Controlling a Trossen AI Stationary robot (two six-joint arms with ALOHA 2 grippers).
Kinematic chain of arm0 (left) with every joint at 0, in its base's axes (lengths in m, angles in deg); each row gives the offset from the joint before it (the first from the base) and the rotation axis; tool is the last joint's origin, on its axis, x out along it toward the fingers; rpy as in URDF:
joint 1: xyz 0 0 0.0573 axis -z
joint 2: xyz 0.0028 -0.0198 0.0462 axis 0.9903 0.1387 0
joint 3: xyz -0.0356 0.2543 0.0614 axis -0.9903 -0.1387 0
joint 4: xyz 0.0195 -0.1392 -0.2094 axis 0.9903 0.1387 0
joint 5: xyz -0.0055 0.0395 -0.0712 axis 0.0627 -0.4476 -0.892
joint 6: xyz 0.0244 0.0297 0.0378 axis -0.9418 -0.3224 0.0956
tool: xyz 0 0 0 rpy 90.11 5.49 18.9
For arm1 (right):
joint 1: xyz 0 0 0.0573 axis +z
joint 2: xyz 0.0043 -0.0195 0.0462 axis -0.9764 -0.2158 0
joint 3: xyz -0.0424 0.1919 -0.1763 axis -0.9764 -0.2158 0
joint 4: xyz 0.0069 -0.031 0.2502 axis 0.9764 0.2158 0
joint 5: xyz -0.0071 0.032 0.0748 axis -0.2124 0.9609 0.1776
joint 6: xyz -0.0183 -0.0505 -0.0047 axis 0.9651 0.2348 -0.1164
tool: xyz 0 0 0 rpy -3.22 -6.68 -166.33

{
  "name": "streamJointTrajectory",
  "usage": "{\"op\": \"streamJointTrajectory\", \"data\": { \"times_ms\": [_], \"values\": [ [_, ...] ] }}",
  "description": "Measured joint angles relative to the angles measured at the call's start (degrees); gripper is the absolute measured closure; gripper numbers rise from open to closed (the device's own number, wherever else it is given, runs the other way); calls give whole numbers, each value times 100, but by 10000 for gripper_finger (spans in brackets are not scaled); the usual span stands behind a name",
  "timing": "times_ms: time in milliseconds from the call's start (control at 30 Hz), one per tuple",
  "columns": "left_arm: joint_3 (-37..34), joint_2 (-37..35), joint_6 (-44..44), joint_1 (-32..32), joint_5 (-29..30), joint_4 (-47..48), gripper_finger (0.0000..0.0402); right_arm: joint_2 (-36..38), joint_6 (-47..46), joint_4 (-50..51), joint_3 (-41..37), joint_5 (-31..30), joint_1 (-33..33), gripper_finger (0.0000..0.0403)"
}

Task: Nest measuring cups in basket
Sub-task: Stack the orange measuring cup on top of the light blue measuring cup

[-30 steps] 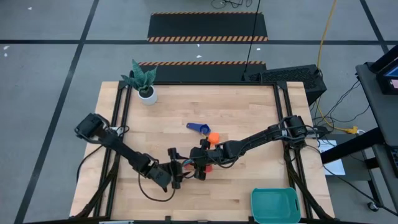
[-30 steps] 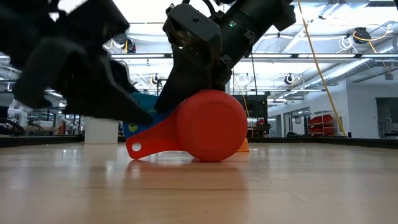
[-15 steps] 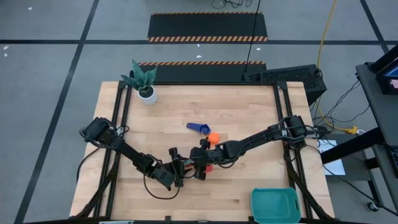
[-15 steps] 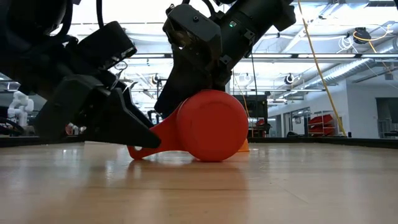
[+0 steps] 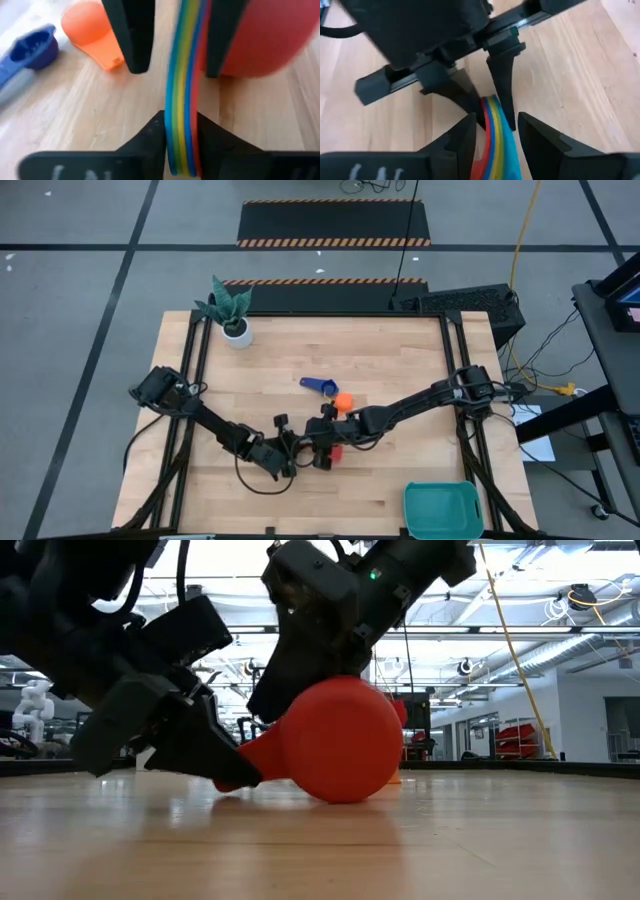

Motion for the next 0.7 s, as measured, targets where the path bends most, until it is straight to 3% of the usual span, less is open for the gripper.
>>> {"op": "streamJointTrajectory", "data": {
  "times_ms": [67,167,367,533,700],
  "values": [
    [8,-13,-92,-1,16,-19,348,103,86,116,4,-5,38,266],
    [9,-15,-287,7,-5,-22,348,393,223,484,2,-312,157,266],
    [14,-125,-1109,56,433,55,348,1311,346,1617,6,-1895,737,266],
    [100,-449,-2341,67,1441,99,348,1865,218,1756,-282,-3379,1332,266],
    [384,-482,-3935,150,2741,90,348,2183,188,1490,-987,-4121,1726,266]
  ]
}}
